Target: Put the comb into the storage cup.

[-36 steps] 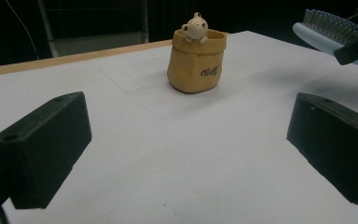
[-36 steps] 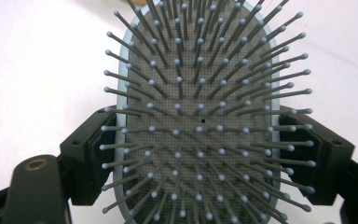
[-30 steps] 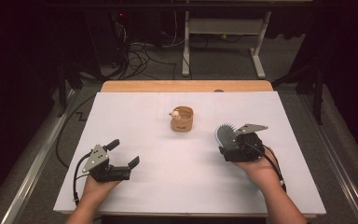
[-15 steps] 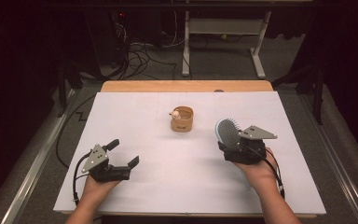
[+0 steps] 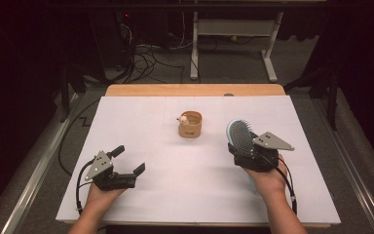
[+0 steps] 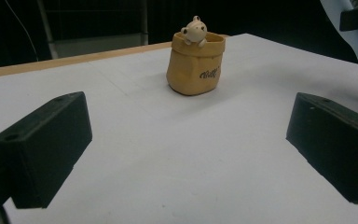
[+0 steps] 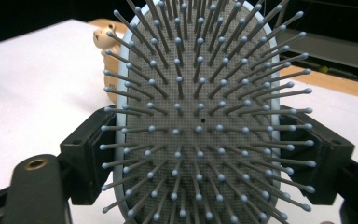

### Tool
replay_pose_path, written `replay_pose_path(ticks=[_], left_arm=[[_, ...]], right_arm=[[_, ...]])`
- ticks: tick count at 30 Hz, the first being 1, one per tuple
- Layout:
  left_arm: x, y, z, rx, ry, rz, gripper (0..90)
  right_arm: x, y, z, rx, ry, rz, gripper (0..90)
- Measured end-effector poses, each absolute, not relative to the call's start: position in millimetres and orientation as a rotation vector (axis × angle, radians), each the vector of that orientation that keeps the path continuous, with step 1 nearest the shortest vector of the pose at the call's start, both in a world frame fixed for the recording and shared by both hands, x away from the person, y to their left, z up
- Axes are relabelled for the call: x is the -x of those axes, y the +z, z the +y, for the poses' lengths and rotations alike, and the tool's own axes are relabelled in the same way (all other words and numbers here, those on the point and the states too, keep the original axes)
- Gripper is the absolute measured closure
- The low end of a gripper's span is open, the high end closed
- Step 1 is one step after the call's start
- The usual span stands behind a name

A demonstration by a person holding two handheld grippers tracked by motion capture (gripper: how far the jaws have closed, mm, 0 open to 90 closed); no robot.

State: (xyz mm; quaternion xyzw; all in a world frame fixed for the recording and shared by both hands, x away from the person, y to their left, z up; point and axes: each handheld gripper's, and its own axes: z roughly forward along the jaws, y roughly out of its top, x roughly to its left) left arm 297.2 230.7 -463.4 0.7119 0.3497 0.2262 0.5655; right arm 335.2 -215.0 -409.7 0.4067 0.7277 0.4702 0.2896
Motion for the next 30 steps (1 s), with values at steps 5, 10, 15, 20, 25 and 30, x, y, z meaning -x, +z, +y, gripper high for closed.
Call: replay_pose_path(ticks=[5,10,15,20,25,30], left_arm=[[-297.0,-463.4,231.3,-1.676,0.527,0.831,0.7],[-296.6,-463.2,231.2,-1.677,0.531,0.829,0.7],[-296.9,-463.2,230.8,-1.675,0.528,0.827,0.7],[-295.7,-460.9,229.9,-1.674,0.524,0.821,0.9],[-295.5,-459.5,225.5,-1.7,0.541,0.8,0.0],[-300.0,-453.2,216.5,-1.731,0.55,0.793,0.0]], right_arm=[[-332.3,-408.9,-215.1,-1.07,1.316,1.876,20.9],[-326.4,-410.6,-214.0,-1.053,1.365,1.828,20.9],[-318.1,-409.5,-215.2,-1.03,1.403,1.778,20.8],[-311.6,-407.1,-221.4,-1.03,1.426,1.75,20.8],[-310.2,-406.3,-226.0,-1.024,1.422,1.739,20.9],[-309.8,-406.7,-225.4,-1.018,1.414,1.743,20.8]])
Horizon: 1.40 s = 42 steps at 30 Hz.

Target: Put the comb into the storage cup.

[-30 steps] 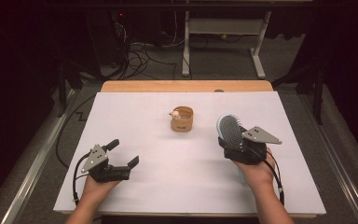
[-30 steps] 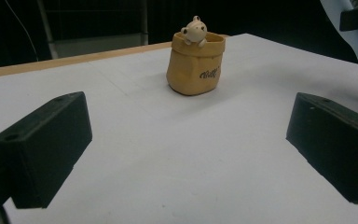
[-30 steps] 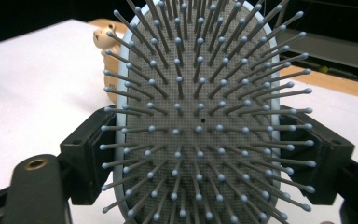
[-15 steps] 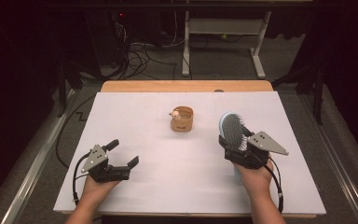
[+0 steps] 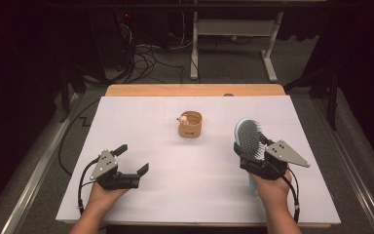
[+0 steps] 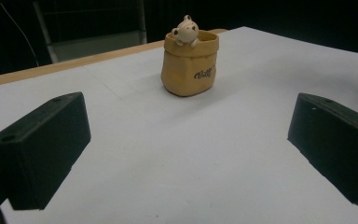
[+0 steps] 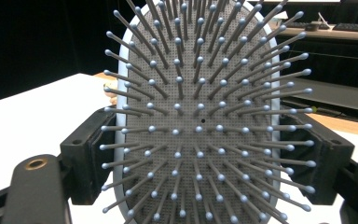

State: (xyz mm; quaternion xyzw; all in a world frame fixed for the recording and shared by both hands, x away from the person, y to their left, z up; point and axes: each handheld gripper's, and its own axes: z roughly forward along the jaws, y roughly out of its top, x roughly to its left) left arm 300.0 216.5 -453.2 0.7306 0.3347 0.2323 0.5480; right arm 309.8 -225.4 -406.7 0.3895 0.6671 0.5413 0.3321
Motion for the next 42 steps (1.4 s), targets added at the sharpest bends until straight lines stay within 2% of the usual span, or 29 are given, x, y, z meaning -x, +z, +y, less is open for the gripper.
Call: replay_pose_path(ticks=[14,25,42], left_arm=[[-313.0,-430.3,188.7,-1.759,0.554,0.739,0.0],[-333.4,-438.9,160.4,-1.753,0.486,0.734,0.0],[-341.2,-446.6,134.5,-1.766,0.431,0.693,0.0]], right_arm=[[-308.7,-406.8,-222.2,-1.001,1.409,1.746,20.8],[-308.3,-406.9,-220.5,-0.994,1.408,1.746,20.8],[-306.0,-405.9,-216.7,-0.976,1.401,1.742,20.8]])
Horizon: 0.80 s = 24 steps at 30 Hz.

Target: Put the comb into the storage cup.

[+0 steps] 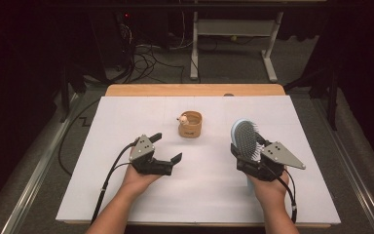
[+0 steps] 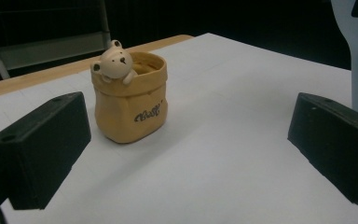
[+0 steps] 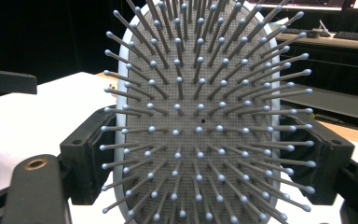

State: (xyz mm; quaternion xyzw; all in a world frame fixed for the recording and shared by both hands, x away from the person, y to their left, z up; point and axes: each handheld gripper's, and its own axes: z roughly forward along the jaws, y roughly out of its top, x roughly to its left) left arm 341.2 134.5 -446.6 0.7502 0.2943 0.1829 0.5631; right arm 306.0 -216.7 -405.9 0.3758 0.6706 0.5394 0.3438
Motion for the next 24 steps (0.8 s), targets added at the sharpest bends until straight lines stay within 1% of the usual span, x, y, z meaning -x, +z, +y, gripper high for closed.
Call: replay_pose_path(ticks=[4,9,24], left_arm=[[-337.8,-446.9,133.1,-1.781,0.433,0.671,0.0],[-337.4,-445.3,133.6,-1.76,0.415,0.673,0.0],[-328.4,-437.0,135.7,-1.753,0.414,0.654,0.0]], right_arm=[[-304.4,-404.6,-213.8,-0.958,1.401,1.738,20.8],[-305.6,-402.8,-208.7,-0.935,1.399,1.742,20.8],[-323.1,-386.6,-168.5,-0.815,1.435,1.75,20.8]])
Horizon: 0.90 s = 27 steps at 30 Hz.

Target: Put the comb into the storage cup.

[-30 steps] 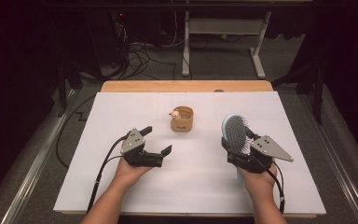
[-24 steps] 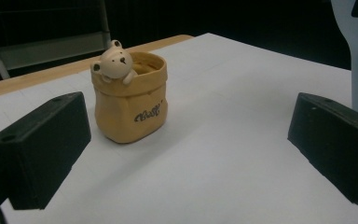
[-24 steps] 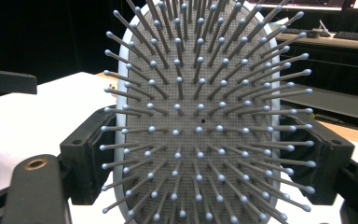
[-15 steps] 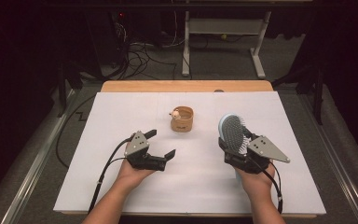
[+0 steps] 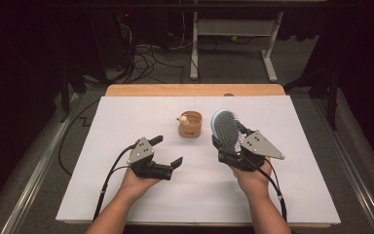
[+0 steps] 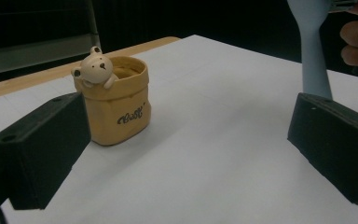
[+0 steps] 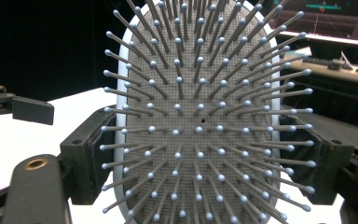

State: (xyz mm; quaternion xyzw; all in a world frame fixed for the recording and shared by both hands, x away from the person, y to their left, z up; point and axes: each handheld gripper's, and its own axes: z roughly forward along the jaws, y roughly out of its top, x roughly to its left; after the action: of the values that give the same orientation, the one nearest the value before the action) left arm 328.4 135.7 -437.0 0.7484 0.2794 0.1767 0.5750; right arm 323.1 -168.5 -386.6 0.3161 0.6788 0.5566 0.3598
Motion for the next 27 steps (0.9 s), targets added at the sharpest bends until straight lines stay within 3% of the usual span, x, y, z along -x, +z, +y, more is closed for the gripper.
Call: replay_pose_path(ticks=[27], left_arm=[[-316.4,-417.9,145.6,-1.719,0.412,0.639,0.0]], right_arm=[[-310.9,-411.5,-153.6,-0.791,1.401,1.803,20.7]])
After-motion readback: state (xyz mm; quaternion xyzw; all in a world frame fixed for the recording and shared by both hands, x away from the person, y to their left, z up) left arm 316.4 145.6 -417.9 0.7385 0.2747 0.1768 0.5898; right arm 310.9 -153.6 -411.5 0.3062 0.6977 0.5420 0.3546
